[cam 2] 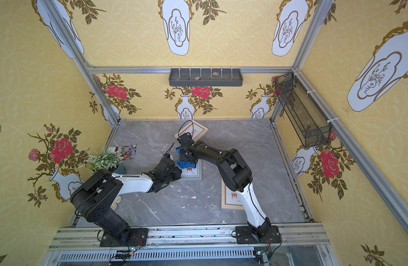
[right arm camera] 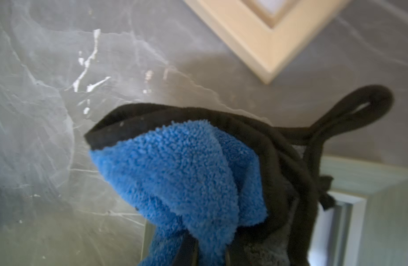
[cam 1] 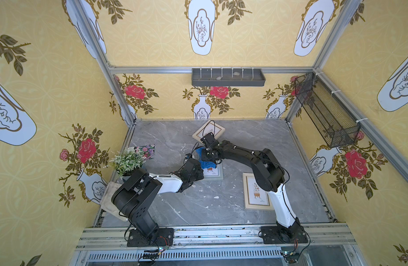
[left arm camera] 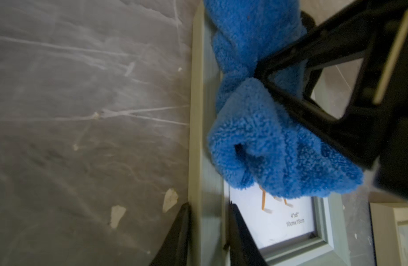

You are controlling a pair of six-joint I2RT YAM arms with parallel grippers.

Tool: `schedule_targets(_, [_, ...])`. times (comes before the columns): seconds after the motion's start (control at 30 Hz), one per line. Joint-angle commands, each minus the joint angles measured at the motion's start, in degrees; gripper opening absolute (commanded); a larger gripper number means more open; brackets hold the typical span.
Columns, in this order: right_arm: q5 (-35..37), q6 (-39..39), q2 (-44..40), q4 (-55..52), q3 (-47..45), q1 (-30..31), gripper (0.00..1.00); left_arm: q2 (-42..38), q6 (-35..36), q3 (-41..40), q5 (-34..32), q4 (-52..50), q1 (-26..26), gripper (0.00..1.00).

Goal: Wipe the picture frame with a cloth
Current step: Wipe the dirt from the picture frame.

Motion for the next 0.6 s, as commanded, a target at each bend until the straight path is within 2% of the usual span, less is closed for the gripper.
schedule_targets(0.0, [-1.6, -0.1, 0.7, -2.3, 0.6, -1.2, 0.05, 1.2, -0.5, -2.5, 0.1, -27.2, 0.3, 0.23])
schedule_targets(0.23, [1.7, -1.1, -7.2, -2.7, -9.3, -5.1, 0.05, 1.3, -1.0, -3.2, 0.0, -26.8, 2.0, 0.23])
schedule_targets(0.47, [1.3, 1.4, -14.8, -4.7, -18.3, 0.3, 0.05, 2.4, 0.1, -1.6, -0.2, -27.0, 3.0, 0.23])
schedule_targets(0.57, [-1.7, 4.6, -18.7, -4.0, -24.5, 1.8, 0.06, 2.6, 0.5, -1.4, -0.3, -27.0, 3.6, 0.23])
